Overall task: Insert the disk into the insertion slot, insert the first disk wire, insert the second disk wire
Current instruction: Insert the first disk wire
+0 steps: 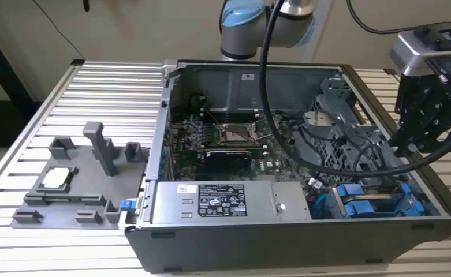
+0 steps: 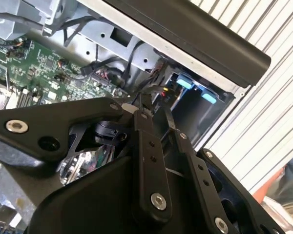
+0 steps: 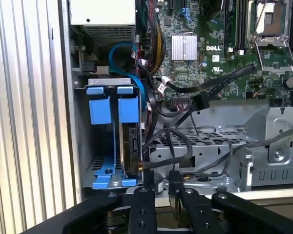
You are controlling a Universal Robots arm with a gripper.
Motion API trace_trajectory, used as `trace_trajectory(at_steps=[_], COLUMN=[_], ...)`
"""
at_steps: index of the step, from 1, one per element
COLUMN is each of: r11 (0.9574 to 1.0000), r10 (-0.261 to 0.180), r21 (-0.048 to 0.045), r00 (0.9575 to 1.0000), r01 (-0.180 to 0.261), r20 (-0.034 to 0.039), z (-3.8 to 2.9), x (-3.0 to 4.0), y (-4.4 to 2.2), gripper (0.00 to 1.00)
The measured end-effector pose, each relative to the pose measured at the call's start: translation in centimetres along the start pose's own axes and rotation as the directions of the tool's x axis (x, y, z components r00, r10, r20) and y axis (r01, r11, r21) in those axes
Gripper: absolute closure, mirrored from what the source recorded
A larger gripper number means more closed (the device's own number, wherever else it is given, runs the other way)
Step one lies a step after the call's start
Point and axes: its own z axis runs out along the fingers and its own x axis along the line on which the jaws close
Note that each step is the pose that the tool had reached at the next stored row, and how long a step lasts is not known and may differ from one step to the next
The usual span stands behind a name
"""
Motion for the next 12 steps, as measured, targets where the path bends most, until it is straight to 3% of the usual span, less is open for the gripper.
trace_trajectory(at_steps=[7,12], r11=[1.0000,1.0000], r10=[0.000,0.000], r21=[-0.0012,-0.0012], r00=[1.0000,1.0000], r01=[0.000,0.000], r20=[-0.0006,-0.0006], z=[0.26,0.28], x=[-2.85,-3.11], y=[0.11,0.12], gripper=[0.73,0.73])
